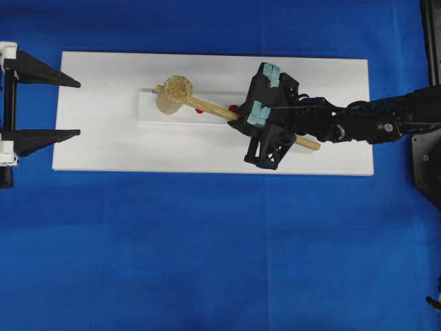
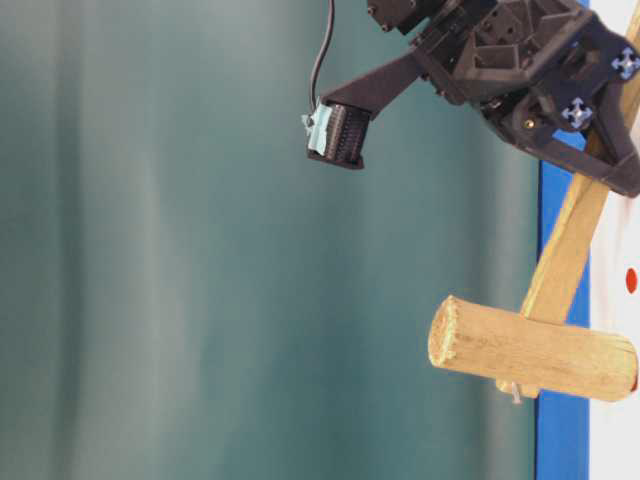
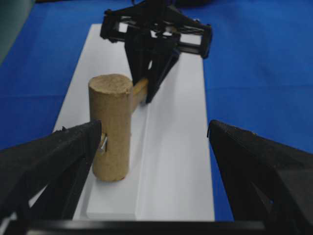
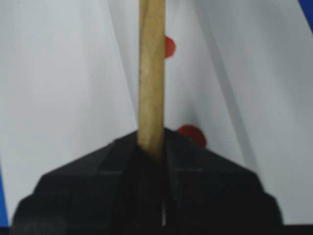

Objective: Hit the mark with a hammer.
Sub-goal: 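Swing the mallet head down onto the red dots with the right gripper, then strike the dots again, moving the mallet head along the row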

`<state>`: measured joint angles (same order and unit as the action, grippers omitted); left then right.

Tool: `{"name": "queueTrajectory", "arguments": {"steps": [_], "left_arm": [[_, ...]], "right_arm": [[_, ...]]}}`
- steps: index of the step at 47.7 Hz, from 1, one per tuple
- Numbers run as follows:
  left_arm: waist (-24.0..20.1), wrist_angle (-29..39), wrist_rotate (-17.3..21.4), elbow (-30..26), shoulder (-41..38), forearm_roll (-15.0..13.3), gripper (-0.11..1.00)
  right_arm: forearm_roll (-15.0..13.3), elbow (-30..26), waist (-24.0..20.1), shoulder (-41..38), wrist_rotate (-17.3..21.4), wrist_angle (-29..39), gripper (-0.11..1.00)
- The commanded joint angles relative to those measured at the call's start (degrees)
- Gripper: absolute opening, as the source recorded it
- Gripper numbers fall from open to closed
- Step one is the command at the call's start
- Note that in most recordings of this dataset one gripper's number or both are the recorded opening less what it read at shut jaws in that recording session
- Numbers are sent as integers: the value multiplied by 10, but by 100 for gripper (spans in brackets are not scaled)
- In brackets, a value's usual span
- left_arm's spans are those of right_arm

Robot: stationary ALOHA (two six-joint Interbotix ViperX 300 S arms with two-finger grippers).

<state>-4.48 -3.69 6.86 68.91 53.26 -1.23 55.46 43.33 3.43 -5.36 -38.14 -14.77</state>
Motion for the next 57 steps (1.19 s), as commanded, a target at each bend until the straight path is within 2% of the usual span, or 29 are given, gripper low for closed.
{"name": "queueTrajectory", "arguments": {"steps": [1,16,36,49,57], "left_arm": [[-1,-3,-1,-5,-4,-1,89],[-1,-3,-11,-5,-4,-1,89],[-1,0,-14,-4,-4,-1,89],[-1,0,-15,-5,-3,-1,89],[-1,0,-15,-5,-4,-1,89]], "right_arm": [[0,-5,0,25,-1,-7,2],[-2,1,0,102,-5,-11,2],[-2,82,-2,259,-3,-10,2],[-2,94,-3,256,-4,-8,2],[5,98,-3,176,6,-8,2]]}}
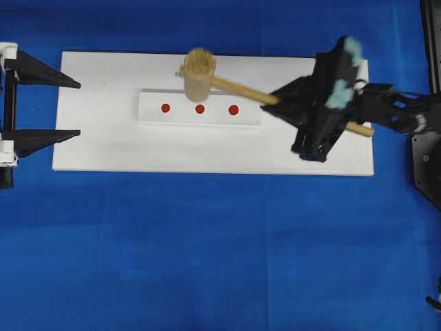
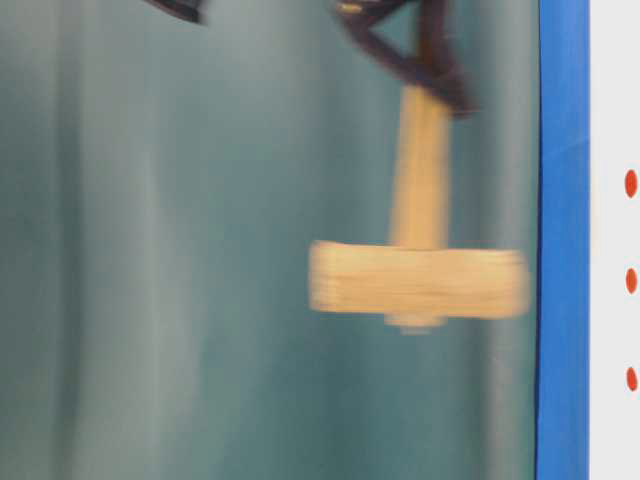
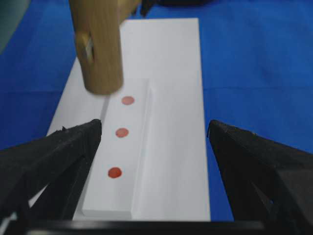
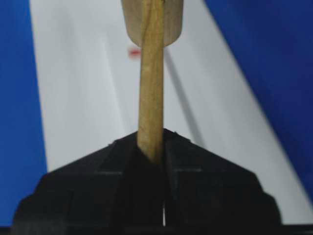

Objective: Hit the mark with a hammer.
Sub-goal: 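Strike the dots again, moving the mallet head along the row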

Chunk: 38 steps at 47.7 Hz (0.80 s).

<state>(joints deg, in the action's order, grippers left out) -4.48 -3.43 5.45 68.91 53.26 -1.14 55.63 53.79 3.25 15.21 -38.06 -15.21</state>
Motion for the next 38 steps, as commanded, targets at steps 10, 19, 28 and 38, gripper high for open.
{"name": "queueTrajectory", "arguments": {"steps": [10,19,28,38], "left_arm": [[-1,-5,-1,-5,-2,-2,89],[-1,-4,-1,-4,0,-2,89],[-1,-4,-1,-5,0,-2,89],[-1,-3,-2,-5,0,-2,89]], "right_arm": [[20,-25,-1,-119,10,28,2],[19,-18,-1,-98,8,21,2],[18,-11,-1,-43,4,12,2],[13,10,-1,54,-2,18,2]]}}
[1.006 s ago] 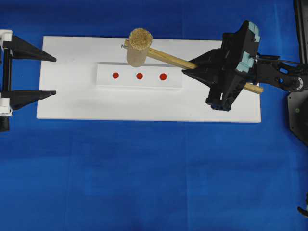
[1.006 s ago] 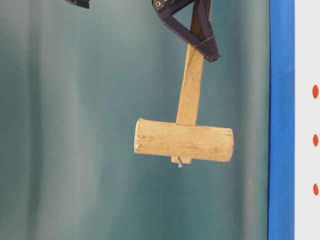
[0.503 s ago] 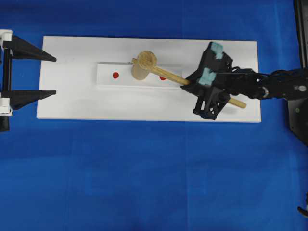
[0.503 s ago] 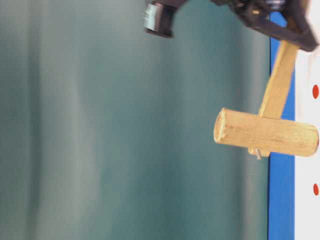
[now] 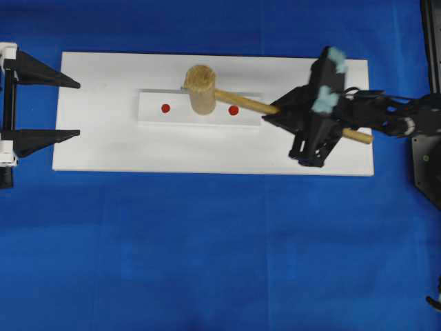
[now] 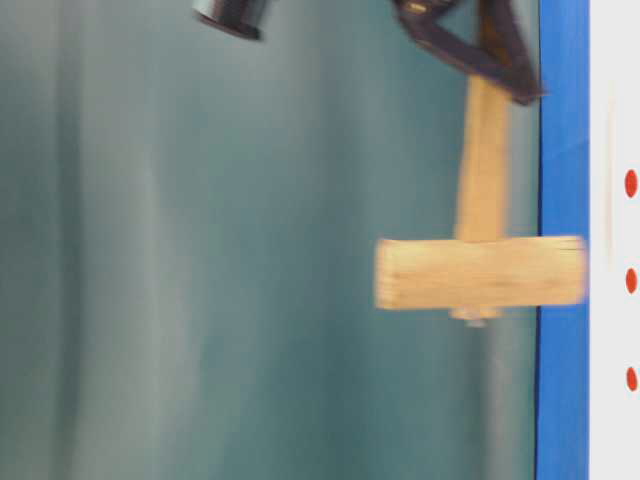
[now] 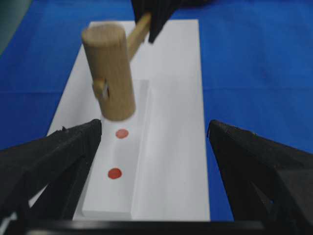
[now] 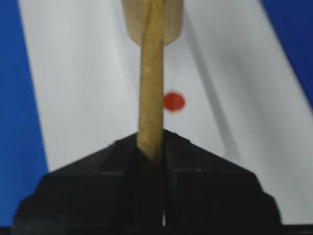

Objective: Hit the mark with a hammer.
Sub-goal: 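Strike the dots again, moving the mallet head along the row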

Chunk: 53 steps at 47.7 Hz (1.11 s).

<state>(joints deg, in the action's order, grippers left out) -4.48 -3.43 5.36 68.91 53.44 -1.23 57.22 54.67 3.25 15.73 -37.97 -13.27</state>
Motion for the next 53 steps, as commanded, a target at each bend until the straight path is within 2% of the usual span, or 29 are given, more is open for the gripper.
{"name": "queueTrajectory", "arguments": {"steps": [1,13,23,33,44,53], "left_arm": [[-1,-3,0,-4,-2,-1,89],[-1,-3,0,-5,-2,-1,89],[-1,-3,0,-5,-2,-1,89],[-1,-4,-1,-4,-2,-1,89],[-1,-4,-7,-5,-2,-1,89],[-1,-4,-18,-5,-1,-1,89]], "right_arm": [[-4,4,-1,58,-4,0,2],[-3,47,-1,157,-15,9,2],[-3,59,0,172,-21,14,2],[-3,74,6,134,-23,9,2],[4,87,11,-5,-18,12,2],[2,77,11,-10,-26,12,2]]}}
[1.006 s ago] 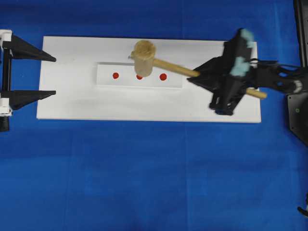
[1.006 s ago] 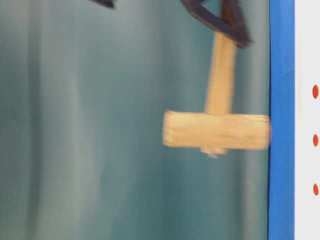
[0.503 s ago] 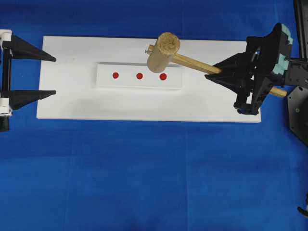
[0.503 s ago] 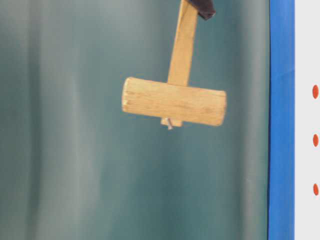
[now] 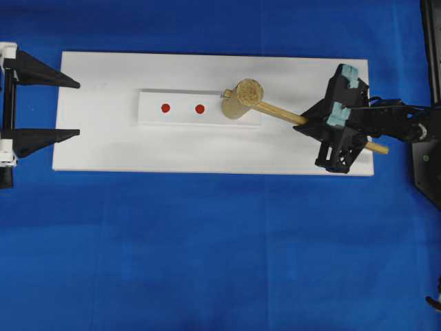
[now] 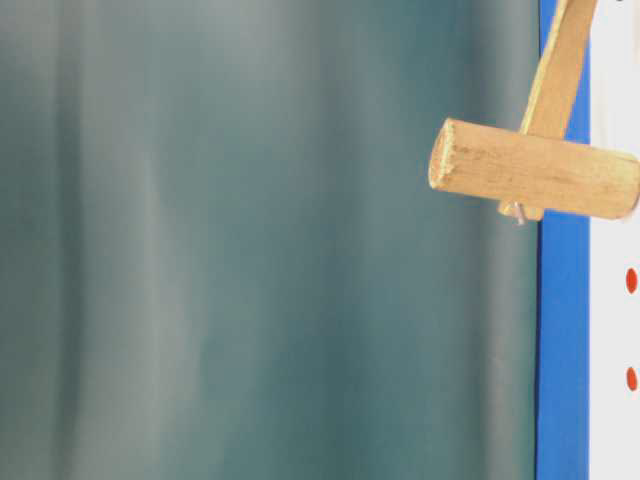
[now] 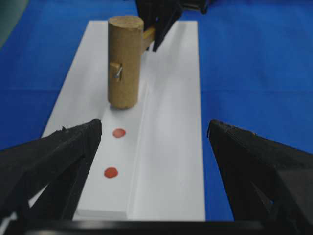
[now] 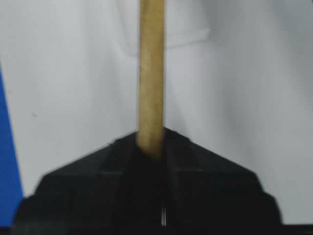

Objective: Hit the mark with a hammer.
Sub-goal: 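Strike the dots again, moving the mallet head along the row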

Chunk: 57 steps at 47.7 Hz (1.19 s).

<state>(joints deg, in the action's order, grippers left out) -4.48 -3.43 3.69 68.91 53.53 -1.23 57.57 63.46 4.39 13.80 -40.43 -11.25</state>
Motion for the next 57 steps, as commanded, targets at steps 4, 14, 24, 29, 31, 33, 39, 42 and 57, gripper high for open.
{"name": "queueTrajectory", "arguments": {"steps": [4,14,24,29,31,33,39,42,57], "left_arm": [[-1,-3,-3,-5,-2,-1,89],[-1,-3,-3,-5,-2,-1,89],[-1,-3,-3,-5,-2,-1,89],[-1,-3,-3,-4,-2,-1,89],[-1,-3,-3,-4,-2,-1,89],[-1,-3,-3,-5,-2,-1,89],[-1,-3,-3,-5,-2,-1,89],[-1,-3,-3,-5,-3,-1,89],[-4,-4,-3,-4,-4,-1,89]], "right_arm": [[-5,-10,-1,28,-2,-21,2],[-7,-17,-1,113,-4,-27,2],[-16,-17,-1,162,-6,-9,2],[-17,-23,-1,158,-6,1,2],[-16,-25,-2,154,-6,2,2],[-17,-28,-4,149,-6,2,2],[-21,-48,-8,126,-7,2,2],[-25,-62,-12,108,-6,3,2],[-33,-178,-26,-14,-7,4,2]]}}
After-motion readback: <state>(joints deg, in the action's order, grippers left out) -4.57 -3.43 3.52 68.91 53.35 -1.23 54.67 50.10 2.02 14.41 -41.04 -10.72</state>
